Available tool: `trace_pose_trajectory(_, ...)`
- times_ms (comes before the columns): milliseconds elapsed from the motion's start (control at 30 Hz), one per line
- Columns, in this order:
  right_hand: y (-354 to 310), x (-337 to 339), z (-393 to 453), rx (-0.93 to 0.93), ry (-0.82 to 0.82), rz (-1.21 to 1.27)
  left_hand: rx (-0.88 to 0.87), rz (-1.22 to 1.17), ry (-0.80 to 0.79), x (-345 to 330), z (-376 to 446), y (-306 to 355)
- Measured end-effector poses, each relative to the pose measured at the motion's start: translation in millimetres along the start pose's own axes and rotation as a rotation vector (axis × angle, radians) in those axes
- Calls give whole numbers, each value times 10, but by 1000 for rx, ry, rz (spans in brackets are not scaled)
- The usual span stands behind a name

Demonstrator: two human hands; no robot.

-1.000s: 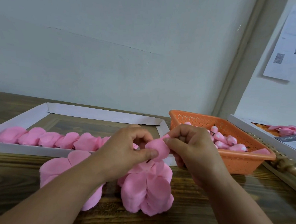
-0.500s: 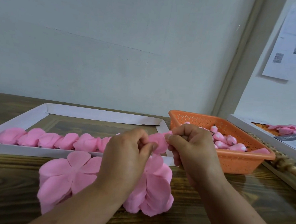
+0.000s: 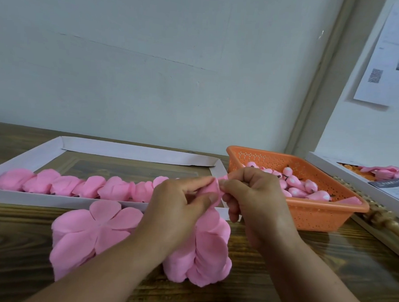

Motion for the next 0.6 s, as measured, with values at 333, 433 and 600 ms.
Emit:
trace_pose_trajectory(333,-71,58,17,-54,-82,158,503,-700,-191,54,61,38)
trace_pose_trajectory(433,-116,195,71,129,10,67,622,-869,-207,114,98,72)
trace_pose_trajectory(600,-170,304,54,489,-285,-360,762,-1059,-147,178,149,64)
Point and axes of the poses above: each hand's wrist, its own z-axis towards the middle knuckle, its own x-axis out of the back of the hand, y = z × x, the point moved 1 cm from there along z, towards the middle knuckle, and after that the axes turned 3 degrees about y, right-handed, at the moved point
